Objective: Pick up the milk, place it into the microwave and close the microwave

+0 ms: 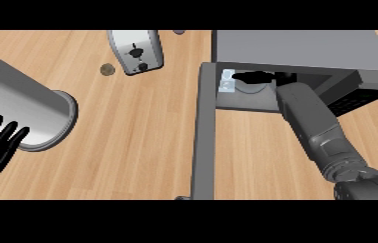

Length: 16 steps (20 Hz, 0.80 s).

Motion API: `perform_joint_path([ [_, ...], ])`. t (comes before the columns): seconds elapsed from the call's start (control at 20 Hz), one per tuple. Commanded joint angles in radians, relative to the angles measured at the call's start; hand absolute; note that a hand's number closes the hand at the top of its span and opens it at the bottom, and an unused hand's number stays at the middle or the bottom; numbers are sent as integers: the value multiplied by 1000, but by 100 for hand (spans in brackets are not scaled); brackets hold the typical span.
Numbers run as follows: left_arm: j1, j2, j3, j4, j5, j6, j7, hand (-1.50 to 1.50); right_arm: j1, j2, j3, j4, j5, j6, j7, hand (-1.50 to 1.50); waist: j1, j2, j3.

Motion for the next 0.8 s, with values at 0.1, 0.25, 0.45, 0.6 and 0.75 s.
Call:
perform_joint_path([
  [0.1, 5, -44, -69, -46, -35, 14, 25, 150, 101, 57, -57, -2, -72, 116, -93, -150, -31, -17, -2],
  [0.25, -17, -26, -98, -31, 10, 20, 63, 150, 126, 7, -61, -2, -91, 295, -96, -150, -49, -23, -2],
  [0.45, -36, -51, -194, -35, -80, 89, 77, 150, 185, 67, -63, -24, -115, 348, -127, -150, -64, -29, -3],
  [0.6, 10, -51, -258, -78, -53, 104, 107, 150, 238, 91, -50, -74, -128, 359, -147, -150, -67, -33, -4],
  [0.75, 29, -51, -351, -48, -158, 161, 25, 150, 310, 121, -14, -156, -127, 360, -120, -150, -90, -43, -6],
])
